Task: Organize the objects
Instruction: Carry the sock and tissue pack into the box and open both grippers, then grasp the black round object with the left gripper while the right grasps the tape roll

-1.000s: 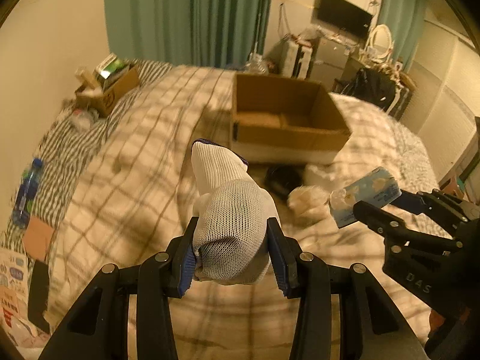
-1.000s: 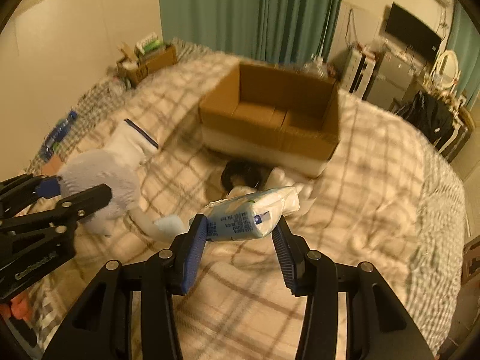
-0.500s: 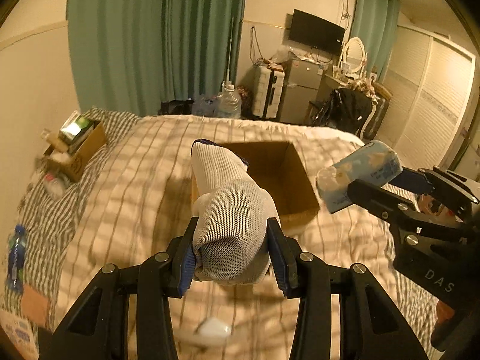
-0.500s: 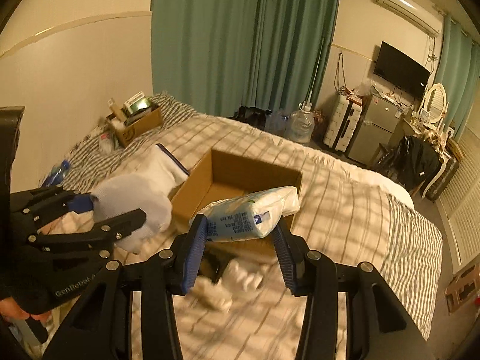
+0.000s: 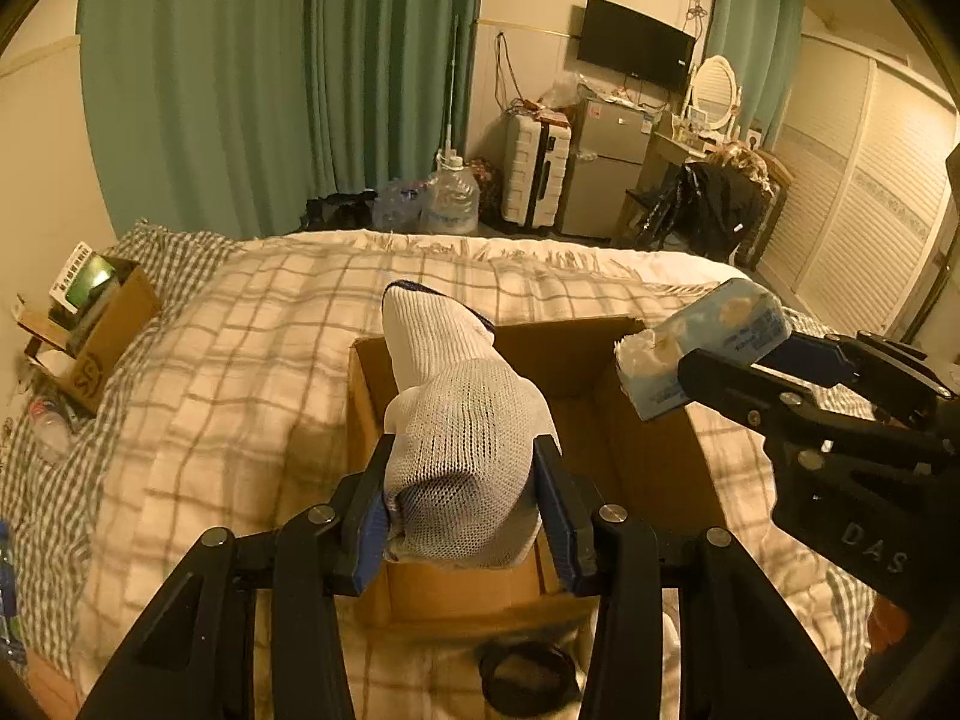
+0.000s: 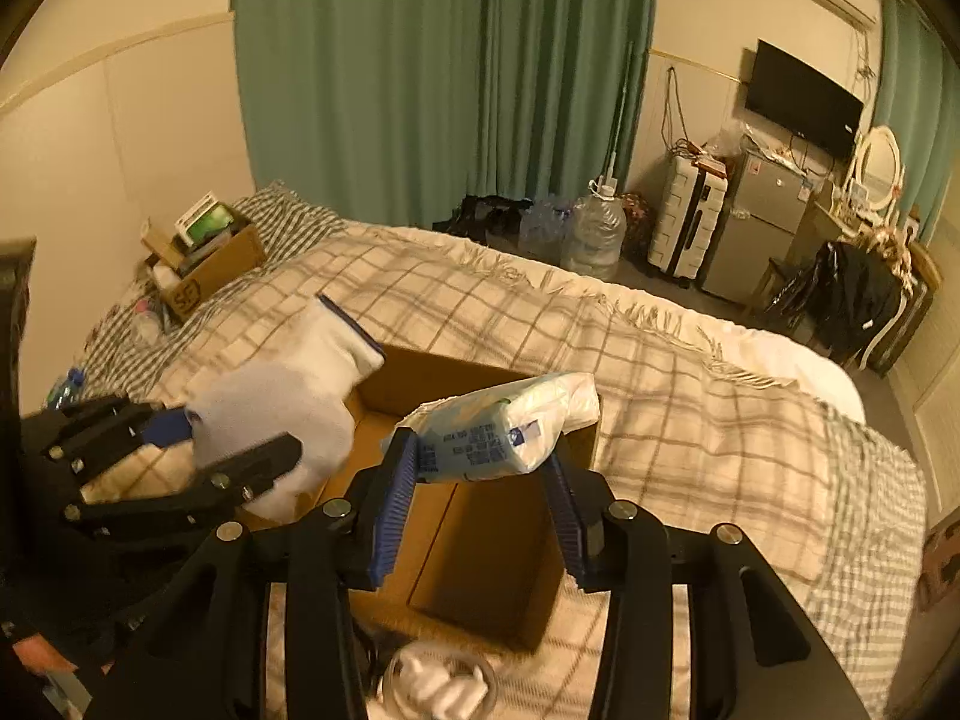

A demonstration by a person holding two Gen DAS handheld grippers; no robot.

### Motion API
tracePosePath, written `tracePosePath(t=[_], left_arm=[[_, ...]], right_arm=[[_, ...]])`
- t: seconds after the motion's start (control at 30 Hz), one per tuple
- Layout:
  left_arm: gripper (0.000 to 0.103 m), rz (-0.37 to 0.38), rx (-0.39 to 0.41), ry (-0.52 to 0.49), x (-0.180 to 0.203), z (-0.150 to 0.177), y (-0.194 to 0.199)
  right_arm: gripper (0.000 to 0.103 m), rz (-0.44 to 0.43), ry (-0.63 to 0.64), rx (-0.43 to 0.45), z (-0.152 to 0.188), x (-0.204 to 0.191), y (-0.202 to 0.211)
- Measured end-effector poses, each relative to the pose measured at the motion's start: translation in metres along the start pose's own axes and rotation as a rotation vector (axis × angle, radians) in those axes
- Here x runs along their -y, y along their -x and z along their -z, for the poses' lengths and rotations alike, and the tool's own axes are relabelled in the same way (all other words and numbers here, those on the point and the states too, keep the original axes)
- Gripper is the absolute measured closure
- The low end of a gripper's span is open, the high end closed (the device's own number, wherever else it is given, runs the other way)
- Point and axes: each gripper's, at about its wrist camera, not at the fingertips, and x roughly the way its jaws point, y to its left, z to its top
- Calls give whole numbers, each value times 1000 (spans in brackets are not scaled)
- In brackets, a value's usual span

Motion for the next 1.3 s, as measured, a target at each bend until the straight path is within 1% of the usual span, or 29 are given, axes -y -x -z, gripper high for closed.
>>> tracePosePath(t=[0.03, 0.07, 0.1, 0.13, 0.17, 0.2, 0.23, 0.27, 0.4, 0.47, 0.57, 0.7, 0.87, 0.97, 1.1, 1.17, 1.3], left_arm=[[51, 0, -4, -1, -1, 0, -4], [43, 6, -7, -2, -1, 1, -7], [37, 6, -8, -2, -1, 4, -8], [26, -2, -3, -2, -2, 5, -7], [19, -11, 4, -5, -2, 6, -6], [17, -21, 10, -12, -2, 8, -2], [12, -28, 9, -17, -2, 9, 1], [10, -37, 7, -23, -2, 11, 4], [9, -73, 13, -22, -9, 19, 38], [3, -79, 20, -12, -14, 23, 54], [2, -99, 44, -3, -21, 31, 86], [1, -137, 61, 9, -30, 52, 127], [1, -153, 78, 54, -41, 82, 155], [1, -168, 90, 87, -49, 109, 161], [1, -157, 64, 132, -56, 144, 155], [1, -163, 50, 139, -54, 158, 151], [1, -165, 0, 163, -51, 182, 131]], right_arm=[[53, -7, -15, 8, 1, 3, -4], [37, -9, -27, 14, 1, 5, -5], [30, -9, -48, 16, 2, 10, -6], [26, -7, -57, 18, 3, 11, -6], [26, -7, -67, 21, 4, 14, -5], [26, -13, -76, 22, 4, 17, -1], [24, -11, -79, 21, 5, 19, 3], [22, -1, -82, 21, 6, 22, 10], [19, 22, -92, 38, 13, 27, 46], [17, 35, -99, 44, 18, 30, 66], [17, 57, -98, 49, 30, 28, 103], [17, 77, -84, 53, 49, 18, 143], [16, 91, -68, 67, 78, 1, 181], [16, 91, -71, 66, 97, -9, 189], [16, 95, -78, 46, 133, -22, 182], [16, 79, -94, 7, 152, -25, 167], [16, 71, -132, -56, 177, -27, 138]])
